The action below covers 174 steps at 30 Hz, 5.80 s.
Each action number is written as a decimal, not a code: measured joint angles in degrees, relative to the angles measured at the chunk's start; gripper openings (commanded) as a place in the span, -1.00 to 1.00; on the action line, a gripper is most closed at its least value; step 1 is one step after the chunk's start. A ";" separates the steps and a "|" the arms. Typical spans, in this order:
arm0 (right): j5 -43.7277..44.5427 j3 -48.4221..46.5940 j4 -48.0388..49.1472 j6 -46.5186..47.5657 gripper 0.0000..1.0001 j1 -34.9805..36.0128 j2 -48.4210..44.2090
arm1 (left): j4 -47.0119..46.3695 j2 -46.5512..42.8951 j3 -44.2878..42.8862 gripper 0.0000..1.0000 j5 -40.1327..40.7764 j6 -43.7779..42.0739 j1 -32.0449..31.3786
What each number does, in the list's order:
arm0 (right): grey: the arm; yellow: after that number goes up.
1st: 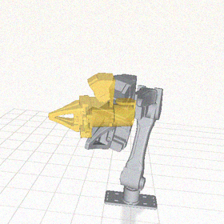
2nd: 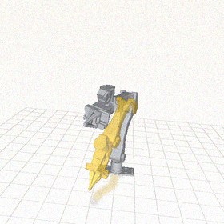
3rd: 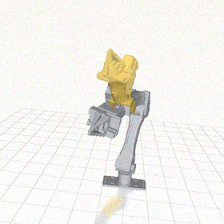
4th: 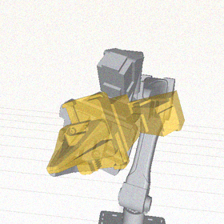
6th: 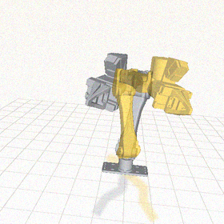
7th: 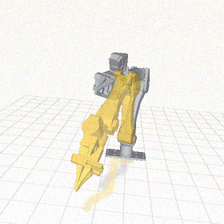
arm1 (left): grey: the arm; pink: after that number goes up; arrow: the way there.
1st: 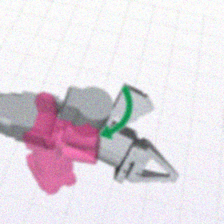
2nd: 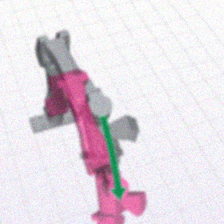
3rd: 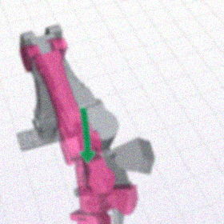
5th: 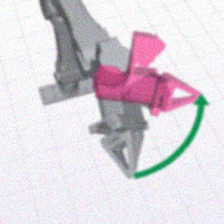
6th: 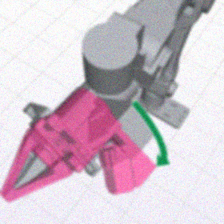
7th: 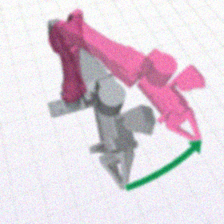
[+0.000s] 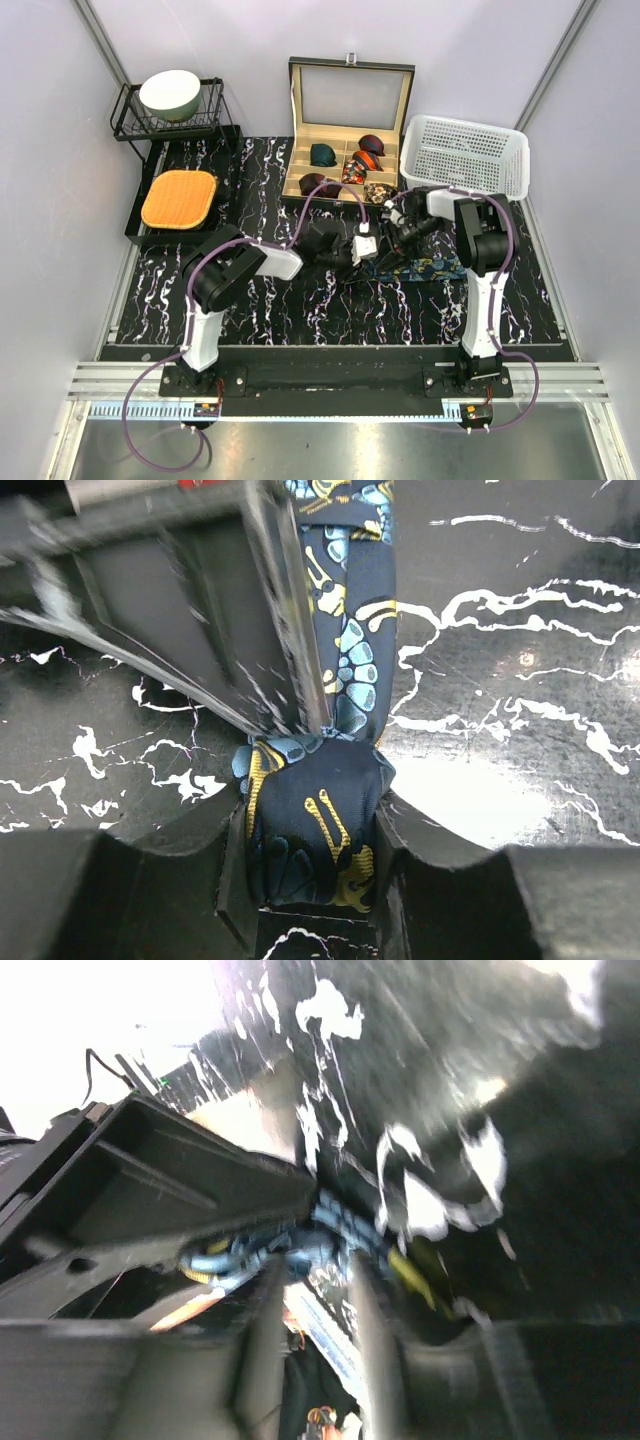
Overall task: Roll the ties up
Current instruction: Roll the tie at the center of the board.
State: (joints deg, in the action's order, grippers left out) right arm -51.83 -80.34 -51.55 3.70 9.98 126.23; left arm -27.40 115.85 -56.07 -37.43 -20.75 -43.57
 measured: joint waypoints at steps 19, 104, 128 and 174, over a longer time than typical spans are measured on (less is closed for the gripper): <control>-5.90 8.87 8.79 -4.15 -0.68 -0.76 -8.22 | 23.41 -0.39 -11.28 -0.28 9.64 -0.92 -3.74; 1.55 6.08 -2.25 0.72 0.26 -0.39 -8.81 | 19.08 -1.49 -7.78 -0.57 8.17 -1.79 -4.81; 1.95 6.45 -2.19 1.77 -1.00 0.59 -3.21 | 7.67 -2.25 -0.92 0.24 -2.25 3.04 -0.59; 7.19 1.03 -8.72 7.28 -1.00 3.93 -0.79 | 20.31 -0.37 -8.81 0.57 -3.17 -9.25 -3.30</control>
State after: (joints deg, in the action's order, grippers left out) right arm -44.64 -79.31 -60.27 10.98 13.91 125.45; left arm -7.09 115.48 -64.88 -40.60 -30.00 -46.87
